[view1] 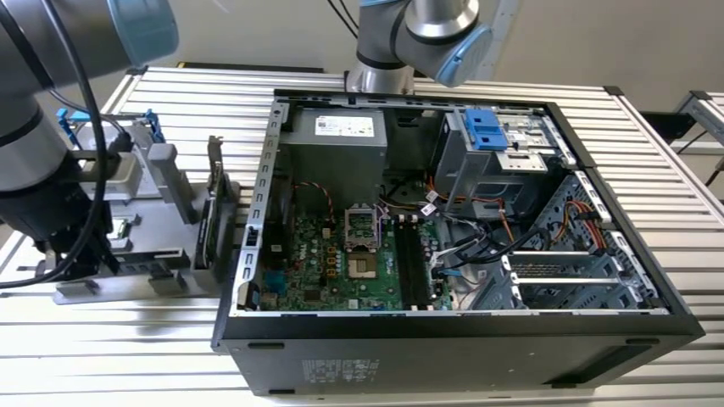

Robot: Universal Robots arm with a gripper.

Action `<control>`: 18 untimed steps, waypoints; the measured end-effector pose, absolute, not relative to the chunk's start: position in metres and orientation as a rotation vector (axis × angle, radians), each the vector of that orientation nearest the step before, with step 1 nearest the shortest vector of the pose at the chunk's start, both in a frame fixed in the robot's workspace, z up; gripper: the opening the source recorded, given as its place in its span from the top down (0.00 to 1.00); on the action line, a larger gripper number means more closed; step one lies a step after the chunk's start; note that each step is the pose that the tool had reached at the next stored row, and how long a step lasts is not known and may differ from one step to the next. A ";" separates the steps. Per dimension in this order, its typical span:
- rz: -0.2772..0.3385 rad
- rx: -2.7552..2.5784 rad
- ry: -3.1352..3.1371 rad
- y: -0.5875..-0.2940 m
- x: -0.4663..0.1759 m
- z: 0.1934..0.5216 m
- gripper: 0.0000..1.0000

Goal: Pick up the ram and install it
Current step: 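Pick up the ram and move it above insertion slot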

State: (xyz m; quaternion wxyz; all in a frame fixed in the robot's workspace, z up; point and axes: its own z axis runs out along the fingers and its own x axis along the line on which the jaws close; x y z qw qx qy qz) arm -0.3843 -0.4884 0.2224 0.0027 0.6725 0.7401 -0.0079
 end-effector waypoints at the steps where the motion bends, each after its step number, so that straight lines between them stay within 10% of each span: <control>1: -0.025 2.109 2.321 -0.488 -0.384 0.223 1.00; 18: -0.025 2.109 2.321 -0.488 -0.384 0.231 1.00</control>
